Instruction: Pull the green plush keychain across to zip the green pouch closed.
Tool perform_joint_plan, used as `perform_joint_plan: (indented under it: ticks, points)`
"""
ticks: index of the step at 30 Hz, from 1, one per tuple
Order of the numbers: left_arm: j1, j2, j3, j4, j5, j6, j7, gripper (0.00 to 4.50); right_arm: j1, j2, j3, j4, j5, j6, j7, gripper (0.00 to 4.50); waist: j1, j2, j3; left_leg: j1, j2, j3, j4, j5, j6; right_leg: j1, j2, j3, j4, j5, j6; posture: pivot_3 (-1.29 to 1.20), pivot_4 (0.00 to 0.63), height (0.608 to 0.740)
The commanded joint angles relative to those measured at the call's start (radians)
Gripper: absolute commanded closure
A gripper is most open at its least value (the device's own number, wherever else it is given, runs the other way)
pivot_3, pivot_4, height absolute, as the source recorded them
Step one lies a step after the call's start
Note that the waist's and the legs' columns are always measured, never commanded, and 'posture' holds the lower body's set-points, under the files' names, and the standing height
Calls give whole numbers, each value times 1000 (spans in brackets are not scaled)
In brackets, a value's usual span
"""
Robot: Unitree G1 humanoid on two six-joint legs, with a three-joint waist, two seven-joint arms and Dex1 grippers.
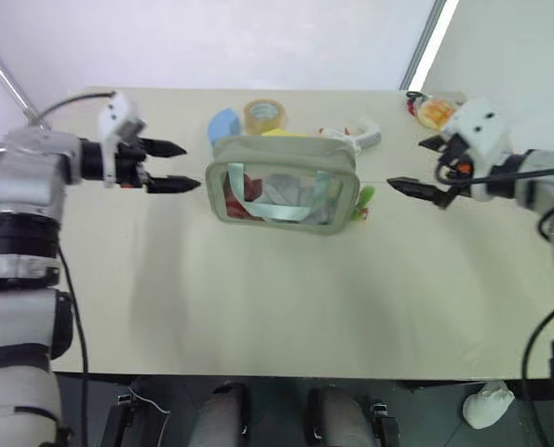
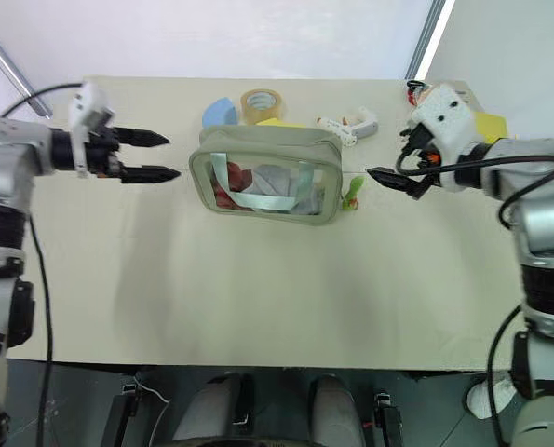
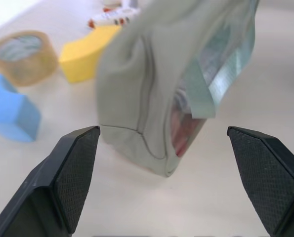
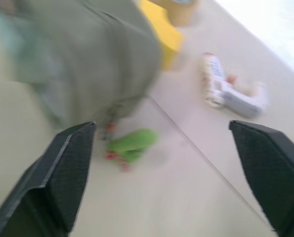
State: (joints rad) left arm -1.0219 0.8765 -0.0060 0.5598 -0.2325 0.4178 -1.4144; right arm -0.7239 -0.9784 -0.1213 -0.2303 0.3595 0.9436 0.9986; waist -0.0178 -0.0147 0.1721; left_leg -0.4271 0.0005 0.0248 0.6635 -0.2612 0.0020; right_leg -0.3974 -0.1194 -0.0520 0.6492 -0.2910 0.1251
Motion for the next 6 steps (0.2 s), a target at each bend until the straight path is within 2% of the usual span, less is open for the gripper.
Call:
perform_joint_plan:
  ticks: [1, 6]
  points:
    - [-2, 58, 45, -30, -25, 31, -11, 0, -72, -33, -81, -103, 138, 136, 18, 34, 2, 0, 0, 0, 0, 0, 0, 0, 0, 0, 0, 0, 0, 0, 0, 0, 150, 740]
    - [26, 71, 61, -44, -15, 42, 58, 0, -47, -14, -136, -218, 238, 266, -61, 34, 8, 0, 0, 0, 0, -1, 0, 0, 0, 1, -1, 0, 0, 0, 0, 0, 150, 740]
